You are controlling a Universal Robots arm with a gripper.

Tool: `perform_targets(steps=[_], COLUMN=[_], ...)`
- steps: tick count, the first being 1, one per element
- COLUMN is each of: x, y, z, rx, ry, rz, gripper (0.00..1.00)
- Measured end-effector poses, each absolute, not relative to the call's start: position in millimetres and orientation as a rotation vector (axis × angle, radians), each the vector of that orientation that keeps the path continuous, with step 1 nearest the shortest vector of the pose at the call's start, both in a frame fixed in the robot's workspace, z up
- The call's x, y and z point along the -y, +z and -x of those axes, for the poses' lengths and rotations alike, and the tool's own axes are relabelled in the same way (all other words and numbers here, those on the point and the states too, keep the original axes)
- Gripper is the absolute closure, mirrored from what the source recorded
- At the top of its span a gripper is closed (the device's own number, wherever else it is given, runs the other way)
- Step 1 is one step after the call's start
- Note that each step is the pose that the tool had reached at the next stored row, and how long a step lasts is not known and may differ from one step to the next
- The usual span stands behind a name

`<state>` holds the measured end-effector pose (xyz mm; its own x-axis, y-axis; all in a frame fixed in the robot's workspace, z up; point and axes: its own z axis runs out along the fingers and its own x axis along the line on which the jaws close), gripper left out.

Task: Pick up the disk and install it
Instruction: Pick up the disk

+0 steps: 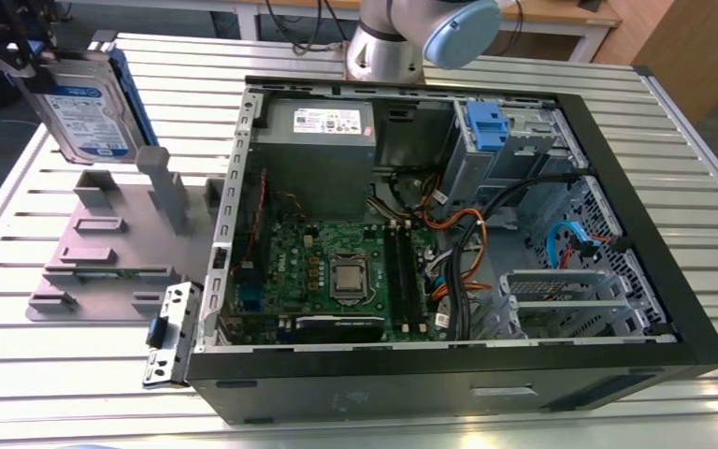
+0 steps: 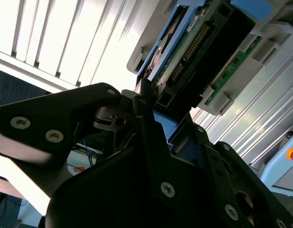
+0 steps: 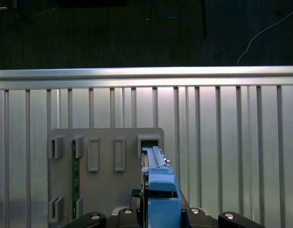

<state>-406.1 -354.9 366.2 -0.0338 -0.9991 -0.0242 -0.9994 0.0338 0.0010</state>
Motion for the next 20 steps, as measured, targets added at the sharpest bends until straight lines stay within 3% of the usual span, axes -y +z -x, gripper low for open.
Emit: perform_targets(steps=[20], x=[354.9], y=[370.5], z=[406.1], rx=[-2.247], ry=[0.027], rz=[2.172], gripper=[0.64])
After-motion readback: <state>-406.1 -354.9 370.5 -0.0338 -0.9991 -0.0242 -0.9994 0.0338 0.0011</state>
